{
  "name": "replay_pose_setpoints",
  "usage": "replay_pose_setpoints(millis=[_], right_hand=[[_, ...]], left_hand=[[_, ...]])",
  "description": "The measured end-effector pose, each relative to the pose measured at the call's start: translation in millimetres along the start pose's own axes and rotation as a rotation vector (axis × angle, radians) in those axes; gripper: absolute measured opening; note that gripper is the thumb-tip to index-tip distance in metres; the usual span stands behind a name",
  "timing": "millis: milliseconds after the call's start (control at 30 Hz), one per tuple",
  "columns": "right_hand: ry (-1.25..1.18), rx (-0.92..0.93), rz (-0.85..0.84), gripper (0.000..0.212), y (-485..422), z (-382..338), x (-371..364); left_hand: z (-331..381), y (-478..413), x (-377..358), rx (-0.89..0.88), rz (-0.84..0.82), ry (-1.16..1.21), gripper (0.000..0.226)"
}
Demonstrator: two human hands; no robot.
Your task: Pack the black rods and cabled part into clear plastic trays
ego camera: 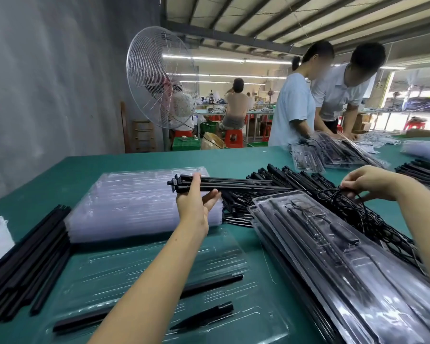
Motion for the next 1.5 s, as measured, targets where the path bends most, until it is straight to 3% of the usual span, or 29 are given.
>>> replay_pose_setpoints(millis=[200,367,433,533,567,633,700,767,833,933,1033,1133,1267,1333,1400,1500], right_hand=[[-0.113,-0.065,0.027,0.020,-0.2,14.3,4.9],[-0.261,-0.222,0.457,0.020,-12.5,49.6,58.9],[-0.281,-0.307,0.553,0.024,-14.5,71.8,74.2],[-0.071,-0.354,0.631,0.018,-16.4,78.7,82.0],[0.101,-0.322,0.616,0.015,-18.0,73.2,79.9],[0.517,-0.214,0.490,0.032,-23.6,56.3,64.0],[0.705,-0.033,0.423,0.027,-19.7,23.5,44.6],[0.623,0.229,0.387,0.011,-15.9,-19.5,23.4],[0.427,0.347,0.263,0.018,-6.5,-50.6,-1.0],[0.163,0.168,-0.119,0.040,11.3,-60.8,-46.8],[0.222,-0.033,-0.464,0.035,35.7,-47.4,-81.7],[0.081,-0.064,-0.528,0.031,42.7,-50.7,-86.1],[-0.068,-0.059,-0.514,0.047,40.5,-52.0,-77.9],[0.102,0.005,-0.459,0.037,36.7,-47.8,-74.1],[0.389,0.129,-0.214,0.022,16.8,-49.3,-58.4],[0.848,0.253,0.163,0.034,1.2,-58.7,-30.6]], left_hand=[[2.0,-6.3,-4.6,-0.013,0.021,0.021,0.030],[11.7,-20.4,4.1,0.001,0.068,0.084,0.029],[18.9,-27.1,6.3,-0.001,0.065,0.115,0.033],[27.3,-23.2,-2.4,-0.004,0.016,0.139,0.041],[30.1,-19.6,-8.7,-0.002,-0.008,0.155,0.044],[37.1,-10.9,-24.5,0.008,-0.062,0.181,0.047],[43.2,0.0,-42.6,0.022,-0.117,0.210,0.051],[48.6,13.1,-61.1,0.023,-0.166,0.217,0.055],[55.8,24.9,-78.1,0.010,-0.201,0.216,0.055],[65.3,38.6,-98.7,-0.002,-0.244,0.224,0.049],[65.4,49.8,-109.6,0.007,-0.271,0.215,0.044],[62.6,54.8,-112.4,0.049,-0.257,0.237,0.047],[65.0,55.0,-112.1,0.065,-0.248,0.250,0.046],[63.4,54.8,-110.2,0.071,-0.244,0.247,0.044],[59.7,54.3,-107.0,0.083,-0.238,0.250,0.043],[50.1,51.3,-99.4,0.096,-0.240,0.268,0.048]])
Point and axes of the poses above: each hand's wrist, its own y-axis away from the middle knuckle, its own x-axis out of the back of the hand, z = x × y, the point moved 10 cm from there along -y, towards the middle knuckle, and after that the axes turned 15 degrees about z, right-handed, at the moved point
